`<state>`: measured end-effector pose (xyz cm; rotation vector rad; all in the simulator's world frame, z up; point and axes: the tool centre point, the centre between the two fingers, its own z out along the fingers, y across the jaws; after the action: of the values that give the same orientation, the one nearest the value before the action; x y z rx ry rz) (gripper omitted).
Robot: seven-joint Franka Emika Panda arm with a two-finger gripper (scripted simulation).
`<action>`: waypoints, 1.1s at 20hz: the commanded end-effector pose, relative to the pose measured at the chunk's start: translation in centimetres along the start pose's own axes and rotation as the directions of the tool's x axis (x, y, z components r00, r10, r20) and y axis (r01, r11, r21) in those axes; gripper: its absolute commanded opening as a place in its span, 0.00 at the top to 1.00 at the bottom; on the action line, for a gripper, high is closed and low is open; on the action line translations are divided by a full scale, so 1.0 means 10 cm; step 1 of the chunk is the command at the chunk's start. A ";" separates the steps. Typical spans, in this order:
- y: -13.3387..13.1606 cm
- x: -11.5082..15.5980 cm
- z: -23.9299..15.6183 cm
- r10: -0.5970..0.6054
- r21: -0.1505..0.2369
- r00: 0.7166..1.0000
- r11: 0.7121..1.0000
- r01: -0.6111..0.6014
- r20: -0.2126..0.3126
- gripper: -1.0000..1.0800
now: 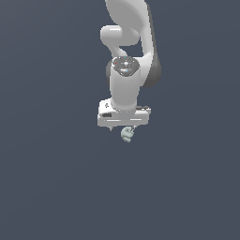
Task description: Pick up the object and move it to a goal position.
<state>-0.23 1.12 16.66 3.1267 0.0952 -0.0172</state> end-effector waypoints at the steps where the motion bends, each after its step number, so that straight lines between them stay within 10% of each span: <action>1: 0.00 0.00 0.00 0.000 0.000 1.000 1.000 0.000 0.000 0.04; 22: 0.04 0.00 0.01 -0.016 -0.010 1.000 1.000 0.016 0.006 0.04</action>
<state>-0.12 0.66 16.71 3.1150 0.1330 -0.0261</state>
